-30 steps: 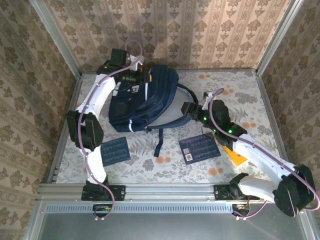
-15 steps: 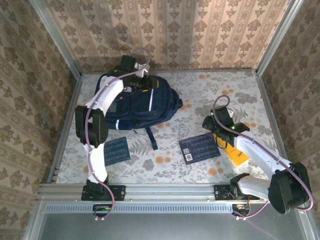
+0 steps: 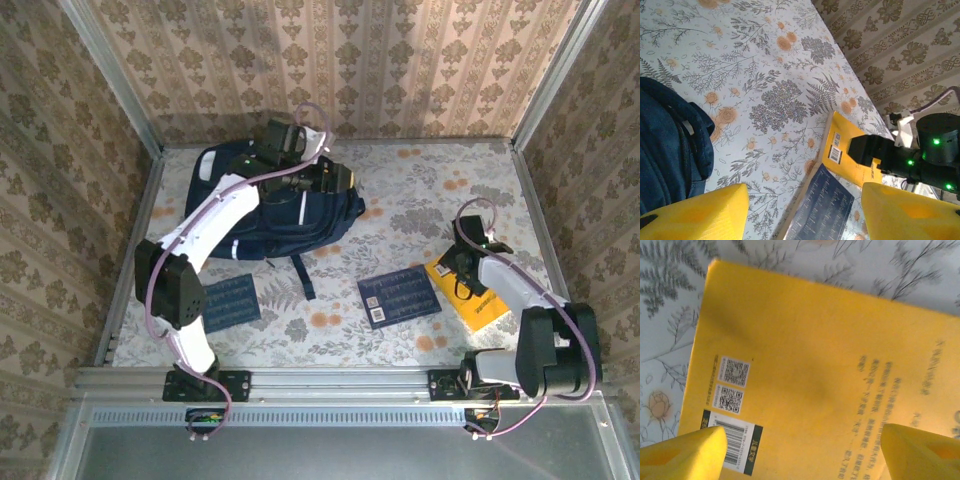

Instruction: Pack the student bag

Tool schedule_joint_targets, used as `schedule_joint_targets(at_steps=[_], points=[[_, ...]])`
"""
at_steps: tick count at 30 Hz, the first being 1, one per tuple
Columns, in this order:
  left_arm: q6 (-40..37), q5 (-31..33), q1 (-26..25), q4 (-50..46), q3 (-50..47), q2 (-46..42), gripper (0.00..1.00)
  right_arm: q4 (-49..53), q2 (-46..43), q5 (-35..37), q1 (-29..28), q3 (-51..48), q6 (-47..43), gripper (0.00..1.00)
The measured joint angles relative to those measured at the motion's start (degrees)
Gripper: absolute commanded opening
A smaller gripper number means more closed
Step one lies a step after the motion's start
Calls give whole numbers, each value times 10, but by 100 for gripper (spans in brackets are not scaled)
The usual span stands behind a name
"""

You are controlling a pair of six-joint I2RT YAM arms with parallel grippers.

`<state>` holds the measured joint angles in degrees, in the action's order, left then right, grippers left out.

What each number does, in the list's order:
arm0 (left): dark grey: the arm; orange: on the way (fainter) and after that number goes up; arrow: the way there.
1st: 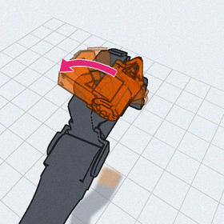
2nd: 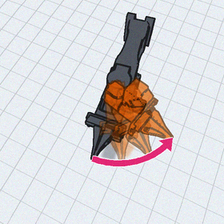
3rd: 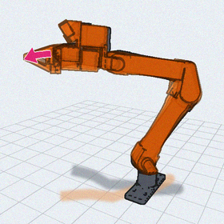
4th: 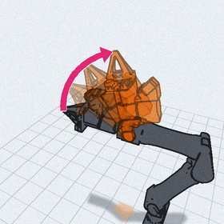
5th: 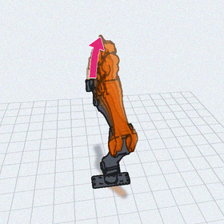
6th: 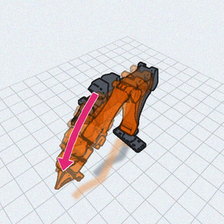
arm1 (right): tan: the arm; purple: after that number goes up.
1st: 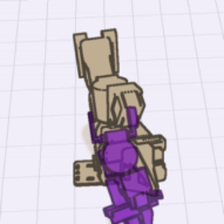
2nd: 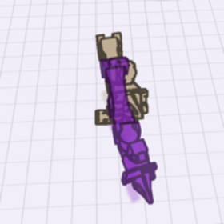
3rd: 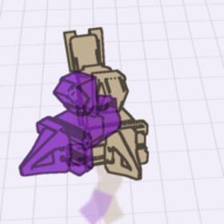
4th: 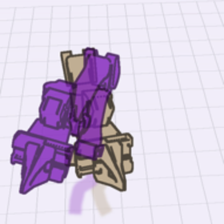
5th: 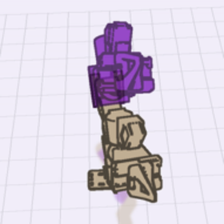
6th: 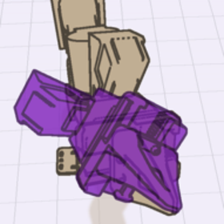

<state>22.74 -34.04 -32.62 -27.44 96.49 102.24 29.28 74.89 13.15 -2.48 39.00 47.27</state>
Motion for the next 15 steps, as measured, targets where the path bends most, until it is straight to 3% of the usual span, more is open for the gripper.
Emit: schedule_joint_targets(at_steps=[5,15], points=[[17,-6,-2,12,-20,10,63,-33,32,-64,-34,-2,-29,76],[33,-22,-7,33,-21,13,63,-75,73,-123,-88,23,-56,72]])
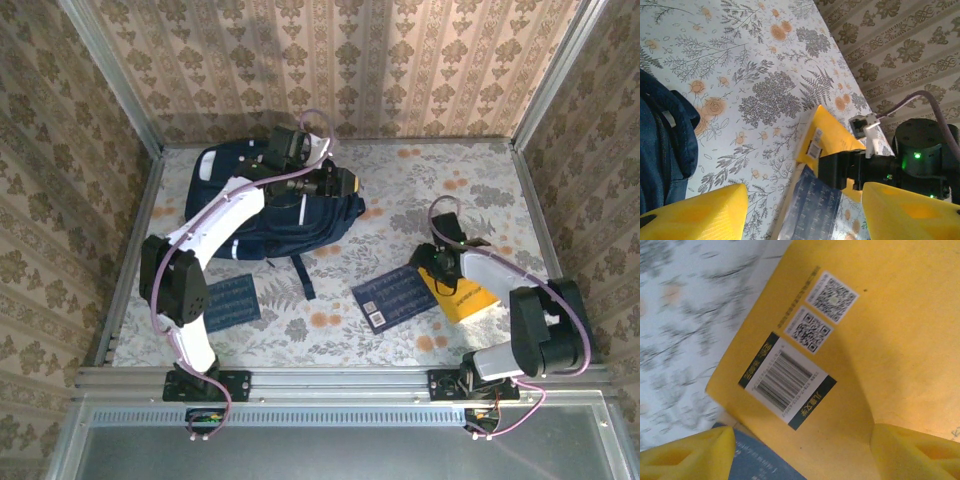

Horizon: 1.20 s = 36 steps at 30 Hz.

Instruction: Pack the student bag

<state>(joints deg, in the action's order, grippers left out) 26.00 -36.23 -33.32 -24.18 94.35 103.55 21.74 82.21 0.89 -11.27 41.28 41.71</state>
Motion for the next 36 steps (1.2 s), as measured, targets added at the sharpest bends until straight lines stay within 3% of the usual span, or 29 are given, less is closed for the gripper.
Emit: schedule_joint_targets(at_steps=[8,13,19,25,29,36], points=[[16,0,0,15,-14,22,64,-69,83,-122,-106,61,-15,66],[30,0,0,18,-28,54,64,-75,75,-184,-136,52,-29,67],[45,9,-9,12,-26,106,66,1,-74,-123,-69,7,-1,66],[42,75,-64,-49,-4,151,69,42,-215,-65,4,-57,53,66],[42,116,-103,-89,26,183,69,58,-199,-66,37,-82,74,67],[42,125,-104,-111,28,218,69,29,-154,-115,52,-128,97,65]])
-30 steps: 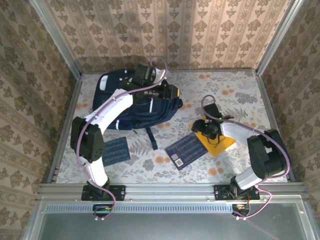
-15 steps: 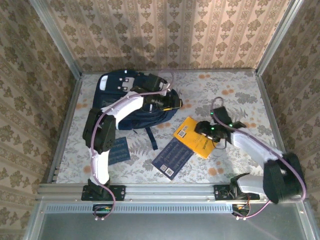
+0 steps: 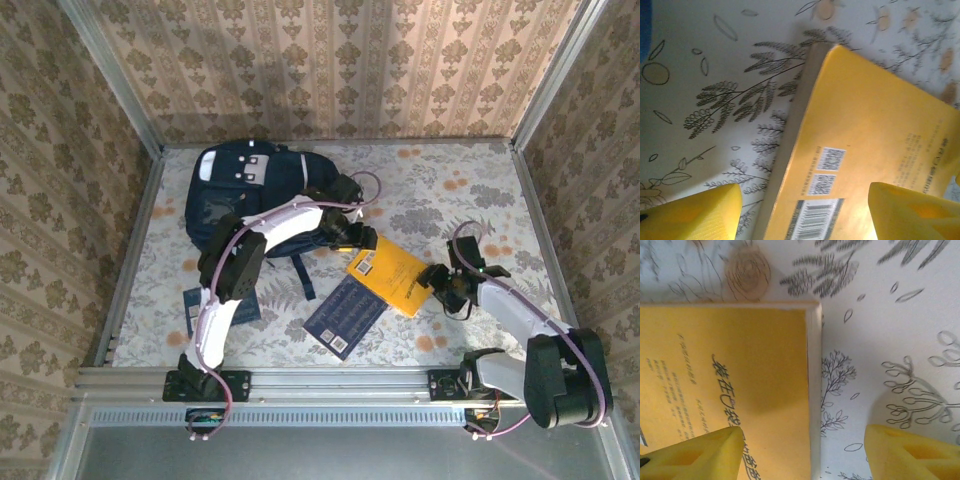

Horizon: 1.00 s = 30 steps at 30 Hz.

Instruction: Pack the student bag

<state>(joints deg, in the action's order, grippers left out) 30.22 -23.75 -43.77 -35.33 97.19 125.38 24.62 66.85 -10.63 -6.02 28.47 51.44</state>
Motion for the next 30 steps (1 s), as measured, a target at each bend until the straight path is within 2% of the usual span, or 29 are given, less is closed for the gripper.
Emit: schedule_joint_targets(at_steps=[10,17,30], points=[[0,-21,-7,0,7,23,67,-18,26,-31,11,-1,0,56],[0,-29,-5,2,9,26,65,-77,44,-82,10,-1,-1,48],[0,-29,-4,1,9,26,63,-32,-7,-110,10,46,-36,39]])
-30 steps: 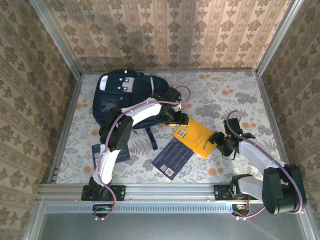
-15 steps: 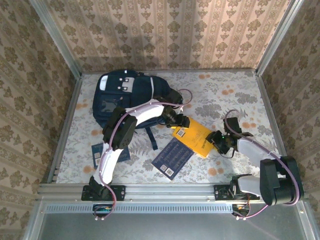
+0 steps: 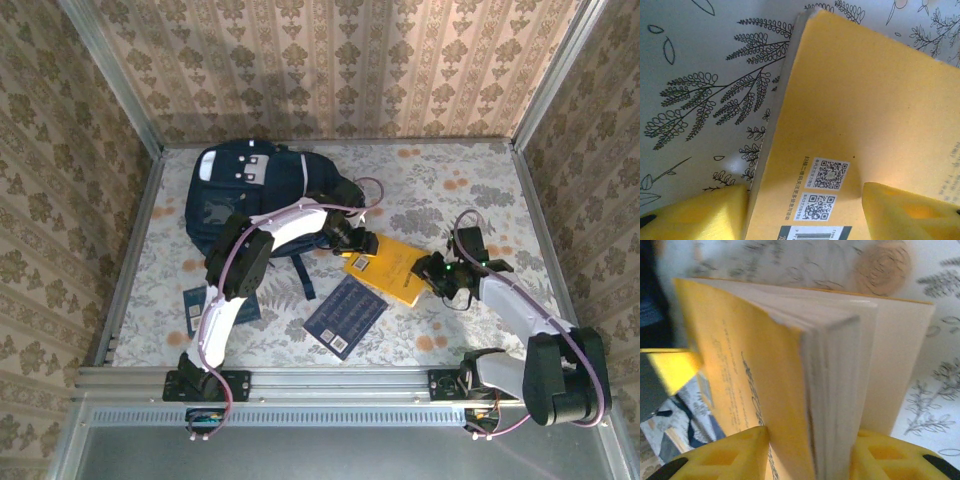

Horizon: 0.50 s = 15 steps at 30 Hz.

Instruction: Pack the student bag

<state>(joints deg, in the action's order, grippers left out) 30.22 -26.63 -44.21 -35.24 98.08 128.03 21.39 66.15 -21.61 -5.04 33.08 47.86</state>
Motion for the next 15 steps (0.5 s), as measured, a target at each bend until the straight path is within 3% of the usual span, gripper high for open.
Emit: schedule_joint_targets(at_steps=[8,15], points=[[0,0,0,-5,5,2,64,14,-9,-7,-1,18,-10,37],[0,0,0,-6,7,3,64,29,-43,-10,-1,29,-1,45]])
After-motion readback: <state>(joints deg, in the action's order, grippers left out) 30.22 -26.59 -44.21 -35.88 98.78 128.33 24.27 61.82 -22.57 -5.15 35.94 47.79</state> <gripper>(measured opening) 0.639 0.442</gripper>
